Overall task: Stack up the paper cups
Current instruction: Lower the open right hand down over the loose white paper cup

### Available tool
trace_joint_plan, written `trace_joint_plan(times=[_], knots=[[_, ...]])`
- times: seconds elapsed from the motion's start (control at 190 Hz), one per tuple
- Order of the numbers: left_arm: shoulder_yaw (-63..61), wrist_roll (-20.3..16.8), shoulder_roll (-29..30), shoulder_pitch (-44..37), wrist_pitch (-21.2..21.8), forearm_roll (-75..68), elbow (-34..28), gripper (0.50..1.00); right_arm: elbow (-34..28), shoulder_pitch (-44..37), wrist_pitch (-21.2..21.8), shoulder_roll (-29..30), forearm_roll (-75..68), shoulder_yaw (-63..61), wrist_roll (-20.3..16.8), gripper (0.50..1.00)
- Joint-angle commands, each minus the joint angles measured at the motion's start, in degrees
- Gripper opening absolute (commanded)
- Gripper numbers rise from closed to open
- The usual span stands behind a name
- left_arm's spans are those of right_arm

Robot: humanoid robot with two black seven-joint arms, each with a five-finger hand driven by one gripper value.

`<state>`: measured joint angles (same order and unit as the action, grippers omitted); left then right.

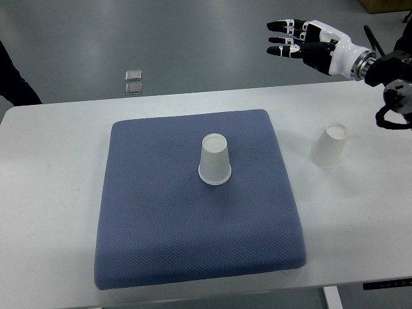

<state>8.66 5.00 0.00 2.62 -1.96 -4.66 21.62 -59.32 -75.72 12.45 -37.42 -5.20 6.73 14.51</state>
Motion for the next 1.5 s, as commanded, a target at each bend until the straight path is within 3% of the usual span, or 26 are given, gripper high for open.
trace_joint_plan(times=[0.0,0.174,0.321,0.505,0.715,0.821,1.047,1.157,1.494], knots=[[-0.04,0.01,0.00,0.02,-0.06,-0.09,0.17,1.000,-1.32,-7.78,2.23,-2.04,3.44,10.58,-1.15,0.919],[-0.04,0.01,0.00,0.02,-0.06,-0.09,0.44,1.000,-6.42,-24.04,6.53,-2.75,15.74,31.41,-2.82,0.919],[-0.04,0.01,0.00,0.02,-0.06,-0.18,0.53,1.000,-8.97,-35.29,8.64,0.33,21.72,44.59,-3.26,0.919],[-0.04,0.01,0.00,0.02,-0.33,-0.18,0.53,1.000,-10.03,-43.82,14.18,2.79,25.15,51.81,-5.81,0.921],[-0.04,0.01,0.00,0.02,-2.70,-0.09,0.44,1.000,-15.91,-54.10,22.52,2.53,25.33,56.11,-9.23,0.921],[-0.04,0.01,0.00,0.02,-2.96,-0.09,0.44,1.000,-16.79,-56.65,22.55,1.83,25.33,56.20,-10.29,0.921],[-0.04,0.01,0.00,0.02,-2.96,-0.09,0.44,1.000,-13.98,-53.92,22.35,1.82,27.26,56.20,-10.38,0.919],[0.04,0.01,0.00,0.02,-2.96,-0.09,0.44,1.000,-10.21,-46.72,15.41,2.09,29.28,56.20,-10.46,0.917],[0.04,0.01,0.00,-0.07,-2.96,-0.09,0.44,1.000,1.84,-29.58,3.63,7.54,26.91,55.15,-12.84,0.917]])
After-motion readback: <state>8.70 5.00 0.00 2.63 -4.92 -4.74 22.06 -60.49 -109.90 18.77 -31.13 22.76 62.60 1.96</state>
